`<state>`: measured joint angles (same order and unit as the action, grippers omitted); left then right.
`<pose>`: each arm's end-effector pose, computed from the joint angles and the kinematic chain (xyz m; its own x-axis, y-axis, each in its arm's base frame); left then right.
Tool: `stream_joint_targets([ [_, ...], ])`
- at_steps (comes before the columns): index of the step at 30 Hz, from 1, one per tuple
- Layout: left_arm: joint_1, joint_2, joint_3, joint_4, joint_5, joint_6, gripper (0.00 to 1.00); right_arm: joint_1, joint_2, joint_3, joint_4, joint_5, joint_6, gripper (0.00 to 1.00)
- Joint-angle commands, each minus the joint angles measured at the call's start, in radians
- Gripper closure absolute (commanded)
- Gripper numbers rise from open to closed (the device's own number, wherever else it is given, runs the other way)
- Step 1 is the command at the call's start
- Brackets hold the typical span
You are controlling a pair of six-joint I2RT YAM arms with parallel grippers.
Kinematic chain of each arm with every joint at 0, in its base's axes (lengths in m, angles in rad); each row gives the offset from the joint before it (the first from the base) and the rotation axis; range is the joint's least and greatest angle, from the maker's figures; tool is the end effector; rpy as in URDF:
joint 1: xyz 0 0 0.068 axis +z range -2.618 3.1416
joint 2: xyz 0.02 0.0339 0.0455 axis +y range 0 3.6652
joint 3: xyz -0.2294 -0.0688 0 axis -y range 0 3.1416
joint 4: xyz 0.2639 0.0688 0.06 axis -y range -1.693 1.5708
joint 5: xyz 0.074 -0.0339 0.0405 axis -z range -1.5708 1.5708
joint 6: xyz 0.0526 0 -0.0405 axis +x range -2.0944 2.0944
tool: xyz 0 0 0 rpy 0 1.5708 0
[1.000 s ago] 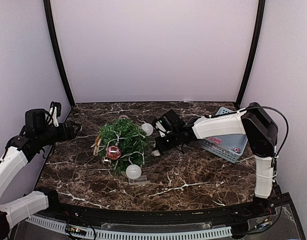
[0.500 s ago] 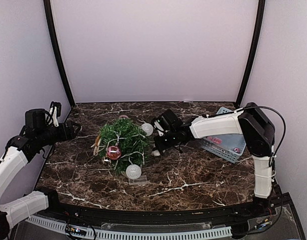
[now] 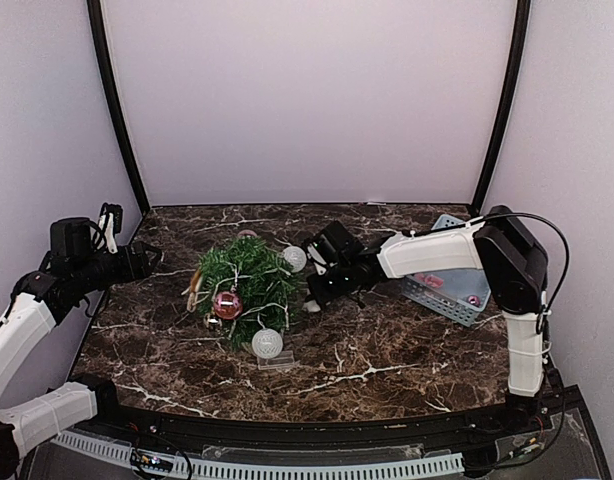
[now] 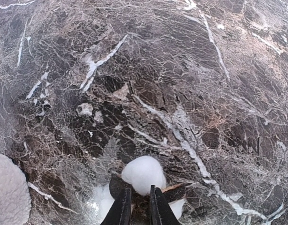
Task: Decorate the small christmas tree
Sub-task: Pick up the ornament cotton from the bin.
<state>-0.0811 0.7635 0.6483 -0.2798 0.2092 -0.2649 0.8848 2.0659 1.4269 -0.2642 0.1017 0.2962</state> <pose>0.2374 -0.0303 0.2531 -0.4409 -0.2211 -0.8699 0.1605 0.9341 -0.3188 0.2922 0.3485 0.1069 -0.6889 -0.3831 -0.6154 -0.5530 0.8266 0.1045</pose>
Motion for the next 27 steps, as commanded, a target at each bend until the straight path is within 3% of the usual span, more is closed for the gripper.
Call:
stream_joint_targets([
  [1, 0.005, -0.009, 0.001, 0.016, 0.01, 0.012, 0.2, 0.012, 0.02, 0.02, -0.003, 0.021, -0.005, 0.84],
  [17, 0.006, -0.004, 0.001, 0.022, 0.012, 0.014, 0.2, 0.027, -0.034, -0.013, 0.002, 0.047, 0.007, 0.86],
  [27, 0.005, -0.003, -0.001, 0.024, 0.019, 0.013, 0.2, 0.032, -0.085, -0.019, -0.006, 0.059, 0.011, 0.82],
])
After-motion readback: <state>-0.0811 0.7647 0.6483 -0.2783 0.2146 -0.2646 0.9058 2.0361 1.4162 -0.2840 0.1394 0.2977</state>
